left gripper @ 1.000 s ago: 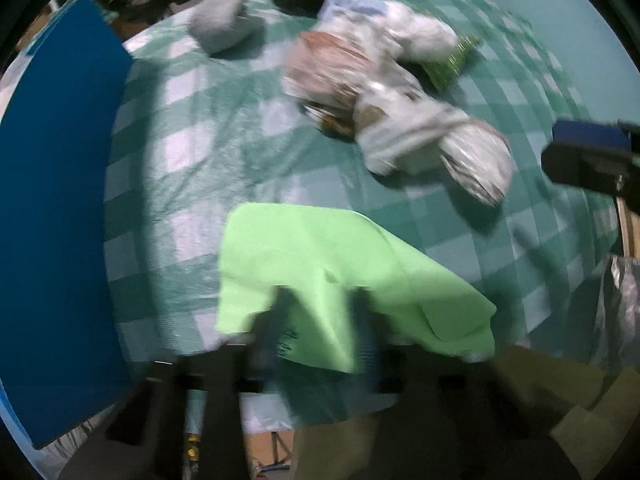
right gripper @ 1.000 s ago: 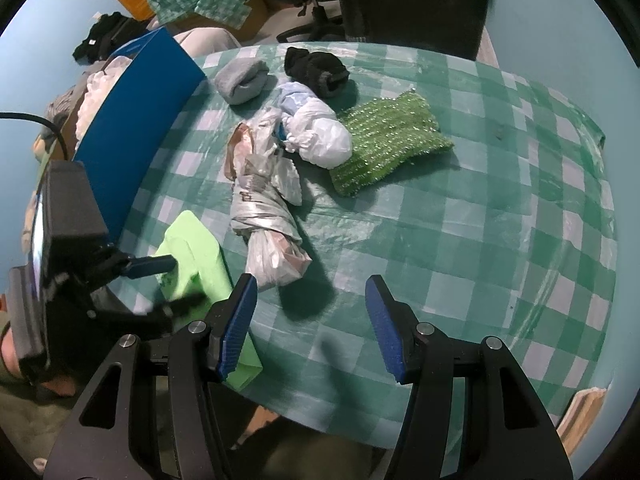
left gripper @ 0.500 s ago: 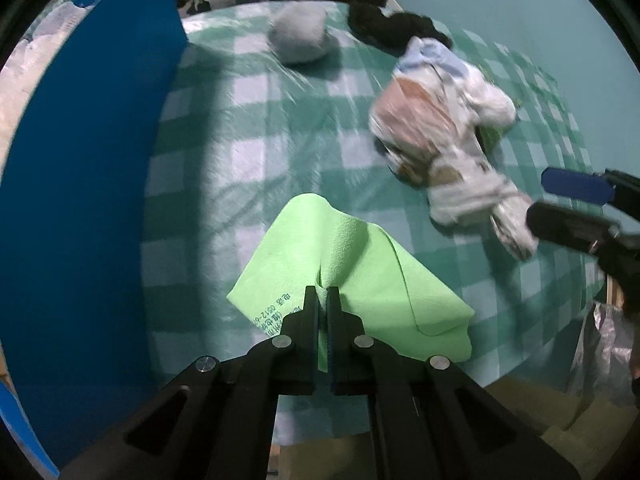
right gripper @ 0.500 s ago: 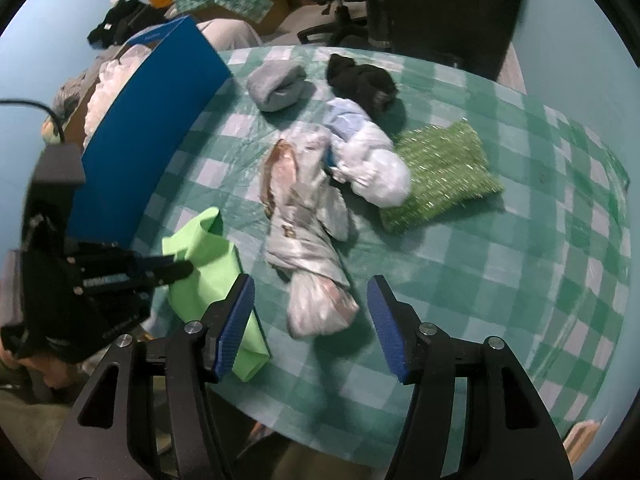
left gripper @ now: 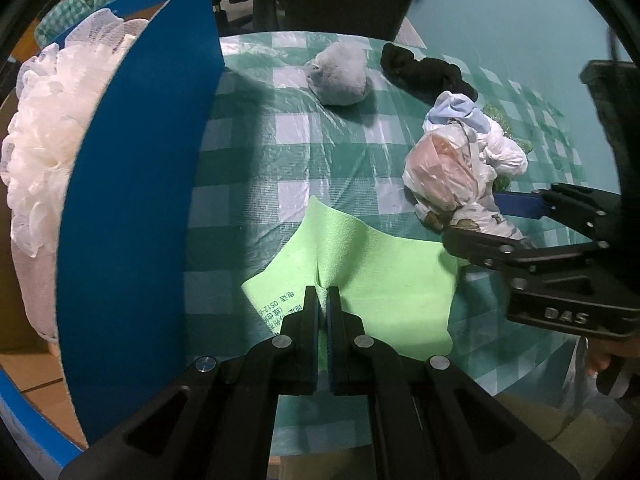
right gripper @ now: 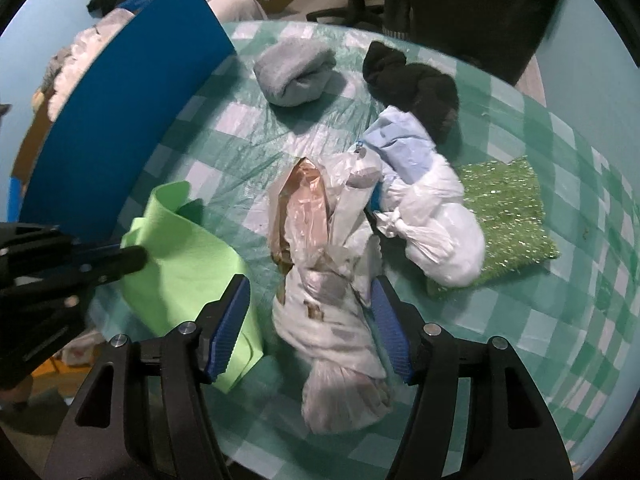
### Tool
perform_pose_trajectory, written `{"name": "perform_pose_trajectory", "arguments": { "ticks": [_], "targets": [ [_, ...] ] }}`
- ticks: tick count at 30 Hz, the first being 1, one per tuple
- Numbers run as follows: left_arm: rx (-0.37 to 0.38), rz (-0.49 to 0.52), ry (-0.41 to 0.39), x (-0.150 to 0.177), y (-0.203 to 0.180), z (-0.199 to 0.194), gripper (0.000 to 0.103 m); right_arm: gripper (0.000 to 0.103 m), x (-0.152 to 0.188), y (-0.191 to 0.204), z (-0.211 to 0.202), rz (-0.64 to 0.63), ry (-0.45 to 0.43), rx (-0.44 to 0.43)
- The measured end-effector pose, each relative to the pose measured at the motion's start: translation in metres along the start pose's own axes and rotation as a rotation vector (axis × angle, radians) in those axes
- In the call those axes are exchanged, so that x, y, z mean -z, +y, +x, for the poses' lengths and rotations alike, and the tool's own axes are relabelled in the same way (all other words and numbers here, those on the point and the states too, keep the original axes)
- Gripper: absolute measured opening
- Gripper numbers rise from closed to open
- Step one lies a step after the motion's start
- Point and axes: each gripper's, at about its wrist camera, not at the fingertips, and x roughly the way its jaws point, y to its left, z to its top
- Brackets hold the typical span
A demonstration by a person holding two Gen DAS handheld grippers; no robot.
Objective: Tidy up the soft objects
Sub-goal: 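Grasp the lime-green cloth with the left tool, then lift the lime-green cloth with the left tool while the right tool lifts the plastic bundle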
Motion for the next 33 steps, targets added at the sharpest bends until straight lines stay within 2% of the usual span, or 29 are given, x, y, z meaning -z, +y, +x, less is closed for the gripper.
{"name": "perform_pose_trajectory", "arguments": {
  "ticks": [5, 6, 7, 10, 19, 33],
  "targets": [
    [0.007, -0.017, -0.005, 0.0, 0.007, -0.007, 0.003, 0.063, -0.002, 0.002, 0.015, -0.006, 0.04, 0.023],
    [0.011, -0.019, -0.007, 0.001, 0.009, -0.009, 0.003, 0.057, -0.001, 0.004, 0.015, -0.019, 0.029, 0.027],
    [0.013, -0.019, -0.009, 0.001, 0.01, -0.011, 0.003, 0.044, -0.001, 0.005, 0.015, -0.025, 0.032, 0.025],
    [0.021, -0.017, -0.018, 0.0, 0.009, -0.016, 0.003, 0.041, 0.0, 0.007, 0.013, -0.033, 0.025, 0.009],
    [0.044, -0.012, -0.059, -0.006, 0.007, -0.038, 0.003, 0.04, 0.009, 0.013, -0.017, -0.051, -0.024, -0.028],
    [0.045, 0.026, -0.139, -0.01, 0.005, -0.085, 0.003, 0.04, 0.012, 0.02, -0.071, -0.035, -0.07, -0.029]
  ]
}}
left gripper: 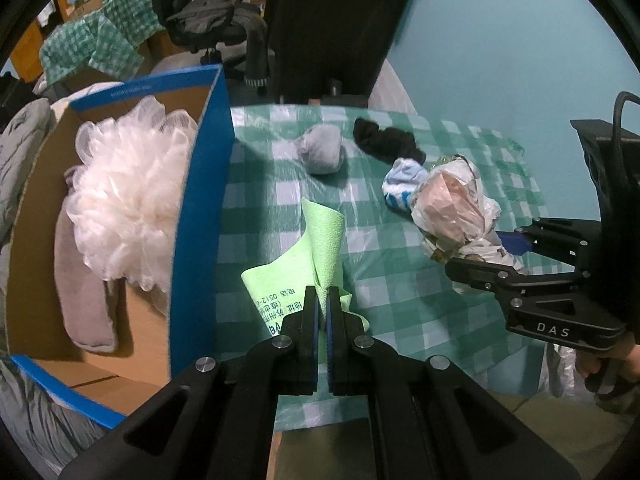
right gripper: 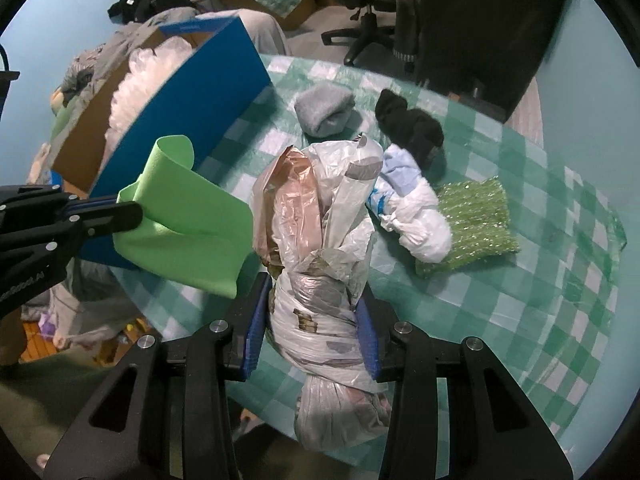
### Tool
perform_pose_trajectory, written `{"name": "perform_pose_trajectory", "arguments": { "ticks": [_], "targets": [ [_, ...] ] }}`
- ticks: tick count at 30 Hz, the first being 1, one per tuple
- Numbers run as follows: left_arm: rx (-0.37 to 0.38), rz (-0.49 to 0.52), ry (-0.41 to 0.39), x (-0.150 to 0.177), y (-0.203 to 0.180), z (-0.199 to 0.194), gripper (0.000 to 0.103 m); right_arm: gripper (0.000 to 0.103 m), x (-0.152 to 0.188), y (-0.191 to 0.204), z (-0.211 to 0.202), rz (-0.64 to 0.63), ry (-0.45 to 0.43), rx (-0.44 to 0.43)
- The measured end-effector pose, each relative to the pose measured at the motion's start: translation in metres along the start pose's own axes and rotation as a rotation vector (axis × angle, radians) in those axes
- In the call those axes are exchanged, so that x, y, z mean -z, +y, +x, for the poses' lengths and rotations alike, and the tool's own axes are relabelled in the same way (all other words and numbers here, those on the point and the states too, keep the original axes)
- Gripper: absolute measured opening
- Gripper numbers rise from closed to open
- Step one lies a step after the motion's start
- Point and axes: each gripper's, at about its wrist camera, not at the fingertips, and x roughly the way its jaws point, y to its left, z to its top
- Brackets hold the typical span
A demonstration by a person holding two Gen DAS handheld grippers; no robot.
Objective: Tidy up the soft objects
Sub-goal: 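Lift the lime-green cloth with the left tool while the right tool lifts the plastic bundle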
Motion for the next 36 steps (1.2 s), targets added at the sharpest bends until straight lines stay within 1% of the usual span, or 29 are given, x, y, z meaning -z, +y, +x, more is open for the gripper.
{"name": "perform_pose_trajectory", "arguments": {
  "ticks": [10, 21, 28, 36],
  "targets": [
    [0.005, 0.005, -0.074, -0.01, 0.002, -0.038, 0.003, 0.04, -0.01, 0.009, -0.028, -0.003, -0.043, 0.006],
    [-0.022, 0.0, -0.145, -0.014, 0.01, -0.074, 0.003, 0.04, -0.028, 0.026, -0.054, -0.026, -0.089, 0.003],
    [-0.036, -0.035, -0.193, -0.013, 0.025, -0.098, 0.003, 0.04, -0.04, 0.039, -0.065, -0.05, -0.106, -0.011],
    [-0.072, -0.077, -0.233, -0.012, 0.045, -0.119, 0.003, 0.04, -0.061, 0.063, -0.073, -0.1, -0.129, -0.038]
  ]
}}
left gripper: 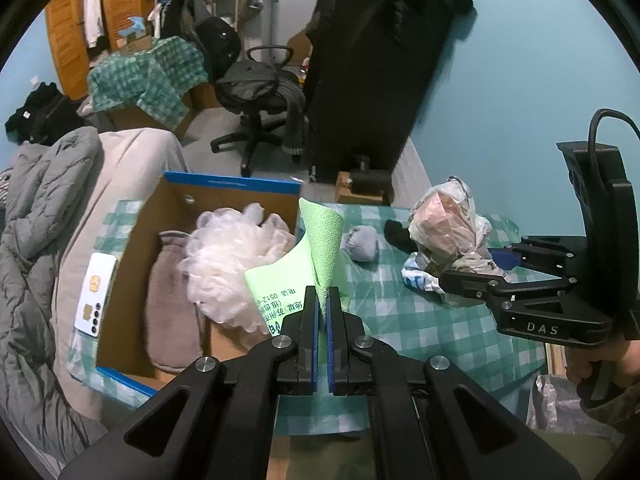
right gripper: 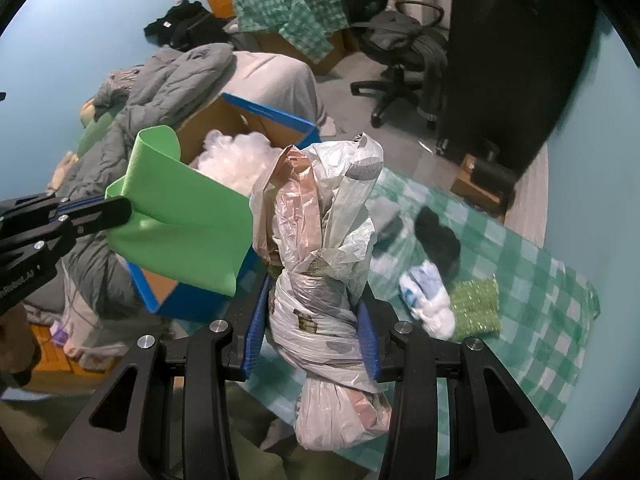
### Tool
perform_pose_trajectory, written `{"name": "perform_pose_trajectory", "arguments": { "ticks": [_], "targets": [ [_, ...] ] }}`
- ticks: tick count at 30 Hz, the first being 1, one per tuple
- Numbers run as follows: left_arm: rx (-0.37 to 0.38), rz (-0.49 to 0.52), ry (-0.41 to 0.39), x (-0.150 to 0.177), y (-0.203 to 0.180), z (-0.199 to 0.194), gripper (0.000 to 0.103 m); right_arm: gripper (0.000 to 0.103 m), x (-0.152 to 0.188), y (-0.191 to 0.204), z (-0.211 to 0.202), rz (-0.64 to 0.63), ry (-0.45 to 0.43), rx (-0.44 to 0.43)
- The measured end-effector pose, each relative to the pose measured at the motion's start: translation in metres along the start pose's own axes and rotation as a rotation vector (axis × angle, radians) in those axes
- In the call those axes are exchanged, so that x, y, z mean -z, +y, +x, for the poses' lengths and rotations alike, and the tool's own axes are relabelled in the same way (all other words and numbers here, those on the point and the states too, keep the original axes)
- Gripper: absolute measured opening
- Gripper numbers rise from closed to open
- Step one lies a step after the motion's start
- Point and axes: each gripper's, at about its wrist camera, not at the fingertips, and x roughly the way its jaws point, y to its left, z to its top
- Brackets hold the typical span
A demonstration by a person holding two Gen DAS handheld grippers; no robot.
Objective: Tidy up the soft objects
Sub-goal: 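Lift the lime-green cloth with the left tool while the right tool lifts the plastic bundle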
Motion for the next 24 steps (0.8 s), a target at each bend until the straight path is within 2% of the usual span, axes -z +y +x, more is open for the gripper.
{"name": "perform_pose_trajectory", "arguments": {
  "ticks": [11, 24],
  "targets": [
    [-0.039, -0.077, -0.024, 0.0, 0.038, -0.013, 0.003, 0.04, -0.03, 0.035, 0.008, -0.072, -0.02, -0.053],
    [-0.106, -0.152, -0.03, 0.008, 0.094, -0.016, 0.003, 0.04, -0.062, 0.088, 0.043, -0.158, -0.006, -0.115]
  ]
}}
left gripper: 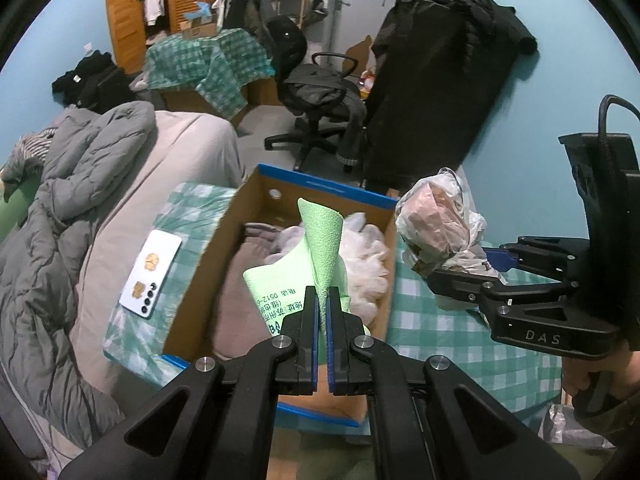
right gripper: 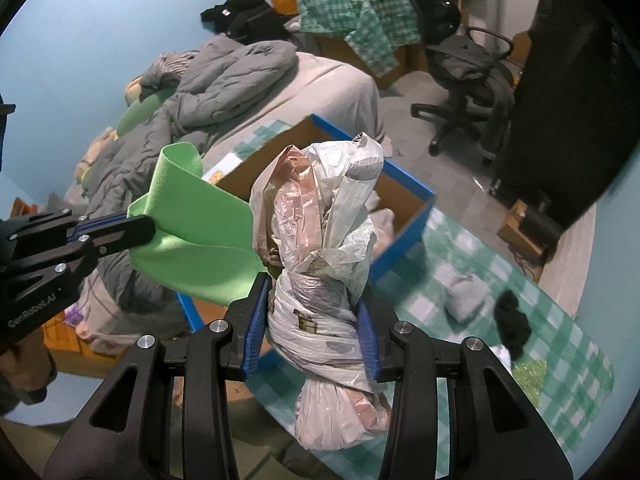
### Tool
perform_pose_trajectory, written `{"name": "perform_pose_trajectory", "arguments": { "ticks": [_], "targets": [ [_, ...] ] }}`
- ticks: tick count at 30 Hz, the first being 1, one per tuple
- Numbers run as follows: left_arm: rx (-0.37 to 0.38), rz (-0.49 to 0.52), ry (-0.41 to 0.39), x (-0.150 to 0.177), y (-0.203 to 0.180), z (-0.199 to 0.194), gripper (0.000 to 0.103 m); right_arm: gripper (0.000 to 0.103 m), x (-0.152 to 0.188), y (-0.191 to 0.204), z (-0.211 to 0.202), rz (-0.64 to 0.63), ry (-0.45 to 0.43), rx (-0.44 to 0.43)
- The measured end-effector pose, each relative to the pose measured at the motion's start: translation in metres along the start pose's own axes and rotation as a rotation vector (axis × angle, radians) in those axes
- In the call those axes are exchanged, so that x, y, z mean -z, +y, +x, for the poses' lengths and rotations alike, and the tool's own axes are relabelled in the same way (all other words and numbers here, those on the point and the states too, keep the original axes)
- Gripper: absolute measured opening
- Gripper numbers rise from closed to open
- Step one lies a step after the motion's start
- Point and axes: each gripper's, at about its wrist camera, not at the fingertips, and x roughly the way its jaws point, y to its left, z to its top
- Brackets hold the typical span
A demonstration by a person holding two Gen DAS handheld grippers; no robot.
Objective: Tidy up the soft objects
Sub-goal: 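Lift the lime-green cloth with the left tool while the right tool lifts the plastic bundle, then drop the cloth into the box with the left tool while the right tool drops the bundle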
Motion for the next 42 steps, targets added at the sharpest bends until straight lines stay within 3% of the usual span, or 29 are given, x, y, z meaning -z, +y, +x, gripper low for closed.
{"name": "perform_pose_trajectory", "arguments": {
  "ticks": [16, 27, 30, 33, 34, 35, 42],
  "targets": [
    [-0.049, -0.033, 0.077, 0.001, 0.057, 0.045, 0.003, 0.04, -0.02, 0.041, 0.064, -0.01, 0.068, -0.059],
    [-0.069, -0.031, 0.163, 0.007, 0.07, 0.082, 0.004, 0.042, -0.013, 0.047, 0.103, 0.039, 0.155, -0.093],
    [-0.072, -0.035, 0.187, 0.009, 0.073, 0.086, 0.011, 0.044, -0.011, 0.048, 0.106, 0.045, 0.174, -0.092],
    [-0.081, -0.044, 0.195, 0.011, 0.075, 0.085, 0.034, 0.047, -0.012, 0.047, 0.106, 0.051, 0.188, -0.084],
    [-0.088, -0.046, 0.189, 0.011, 0.076, 0.085, 0.045, 0.056, -0.013, 0.047, 0.105, 0.052, 0.186, -0.083],
    [-0.097, -0.047, 0.185, 0.011, 0.076, 0.083, 0.048, 0.061, -0.013, 0.047, 0.104, 0.052, 0.182, -0.081],
    [-0.11, -0.096, 0.187, 0.01, 0.082, 0.075, 0.051, 0.064, -0.015, 0.045, 0.09, 0.042, 0.154, -0.059]
  ]
}}
